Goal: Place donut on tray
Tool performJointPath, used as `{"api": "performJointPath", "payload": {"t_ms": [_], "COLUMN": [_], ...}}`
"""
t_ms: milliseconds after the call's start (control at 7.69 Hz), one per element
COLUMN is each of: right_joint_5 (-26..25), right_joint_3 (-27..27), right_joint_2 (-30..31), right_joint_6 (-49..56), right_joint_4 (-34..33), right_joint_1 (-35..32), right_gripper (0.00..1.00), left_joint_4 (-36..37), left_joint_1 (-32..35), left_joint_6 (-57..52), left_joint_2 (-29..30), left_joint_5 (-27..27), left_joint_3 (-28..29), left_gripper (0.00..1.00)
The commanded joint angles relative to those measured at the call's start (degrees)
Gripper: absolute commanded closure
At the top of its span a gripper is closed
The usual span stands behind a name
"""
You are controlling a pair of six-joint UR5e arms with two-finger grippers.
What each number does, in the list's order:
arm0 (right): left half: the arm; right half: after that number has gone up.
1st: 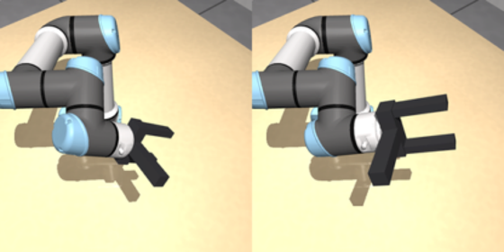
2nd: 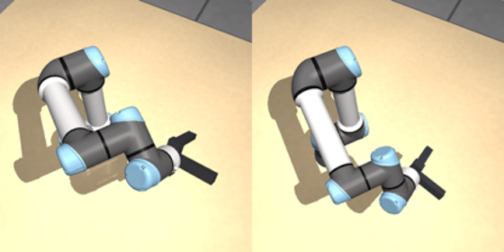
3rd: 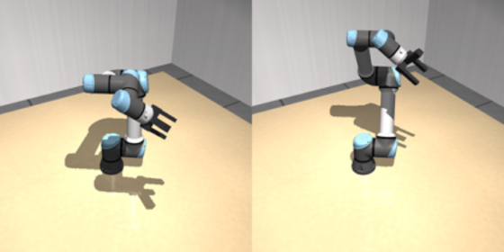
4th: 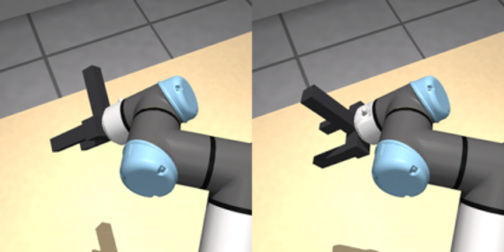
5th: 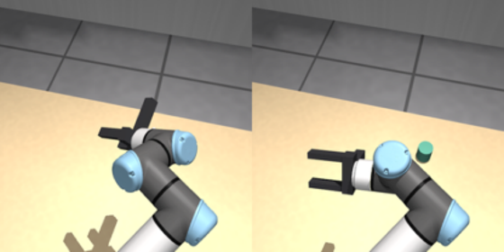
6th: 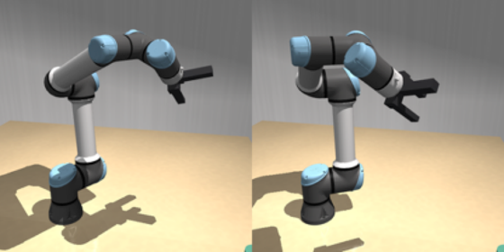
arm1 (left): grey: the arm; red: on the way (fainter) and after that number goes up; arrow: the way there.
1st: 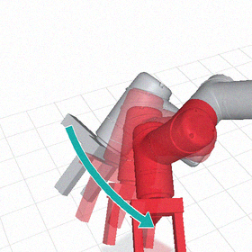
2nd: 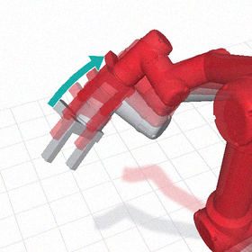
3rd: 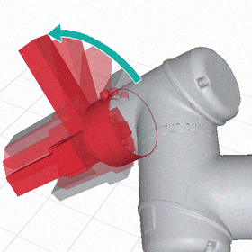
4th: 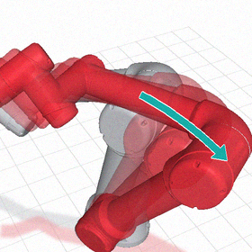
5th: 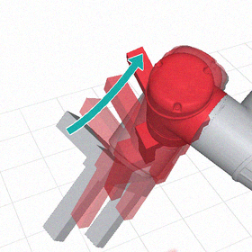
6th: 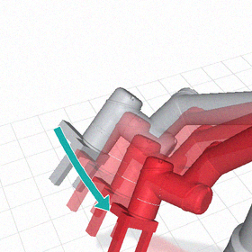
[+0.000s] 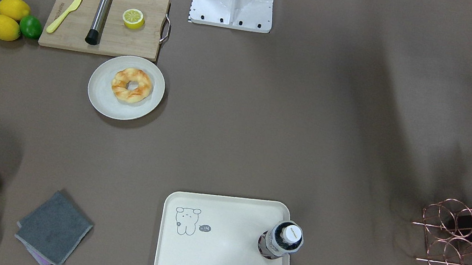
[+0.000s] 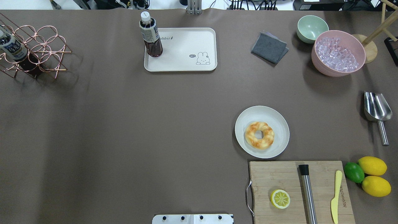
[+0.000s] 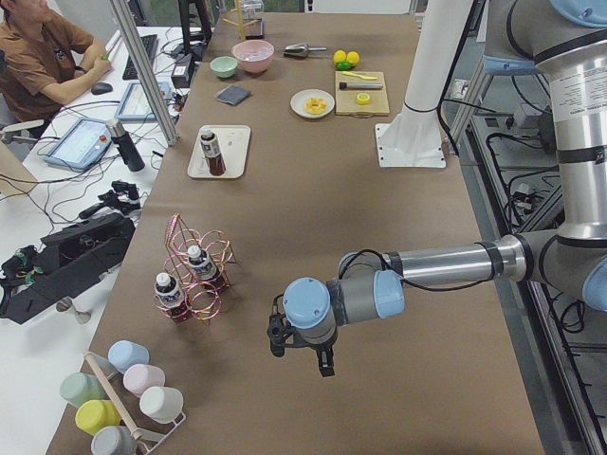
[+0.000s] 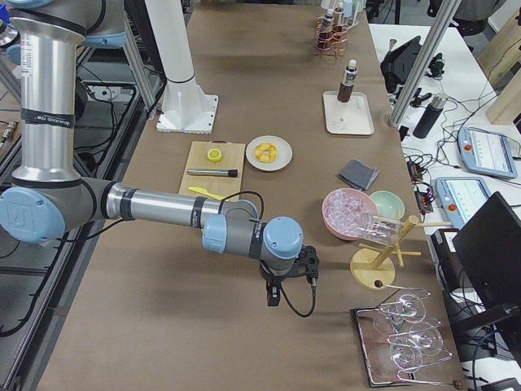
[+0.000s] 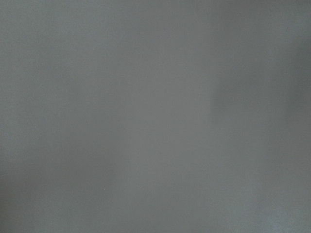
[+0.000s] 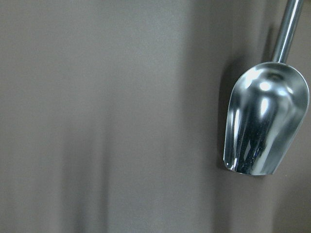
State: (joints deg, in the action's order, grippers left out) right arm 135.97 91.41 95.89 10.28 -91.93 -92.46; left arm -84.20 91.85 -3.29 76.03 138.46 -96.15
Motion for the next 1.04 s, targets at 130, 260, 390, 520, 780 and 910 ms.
{"api": "performJointPath", "payload": {"t_ms": [130, 260, 390, 520, 780, 910], "right_joint_5": [0.2, 1.0, 1.8, 1.8, 1.8, 1.5], "right_joint_3": [0.3, 1.2, 4.1, 7.5, 14.8, 16.5], "right_joint_2": [-0.2, -0.2, -0.3, -0.3, -1.2, -4.1], "right_joint_6": [-0.8, -2.3, -8.9, -13.5, -28.6, -36.4], "right_joint_4": [0.0, 0.0, 0.0, 0.0, 0.1, 0.1], "right_joint_1": [0.1, 0.4, 3.1, 5.4, 13.5, 17.3], "right_gripper": [0.00, 0.00, 0.00, 0.00, 0.00, 0.00], "left_joint_4": [0.1, -0.1, -0.1, -0.1, 0.0, -0.2], "left_joint_1": [0.0, 0.0, 0.0, 0.0, -0.1, -0.1], "left_joint_6": [0.0, 0.0, 0.0, 0.0, 0.0, 0.0], "left_joint_2": [-0.1, -1.0, -1.1, -1.4, -1.4, -1.3], "left_joint_5": [0.0, 0.1, 0.1, 0.1, 0.1, 0.1], "left_joint_3": [0.1, 0.0, 0.0, -0.1, 0.0, 0.3], "left_gripper": [0.02, 0.02, 0.02, 0.02, 0.02, 0.02]}}
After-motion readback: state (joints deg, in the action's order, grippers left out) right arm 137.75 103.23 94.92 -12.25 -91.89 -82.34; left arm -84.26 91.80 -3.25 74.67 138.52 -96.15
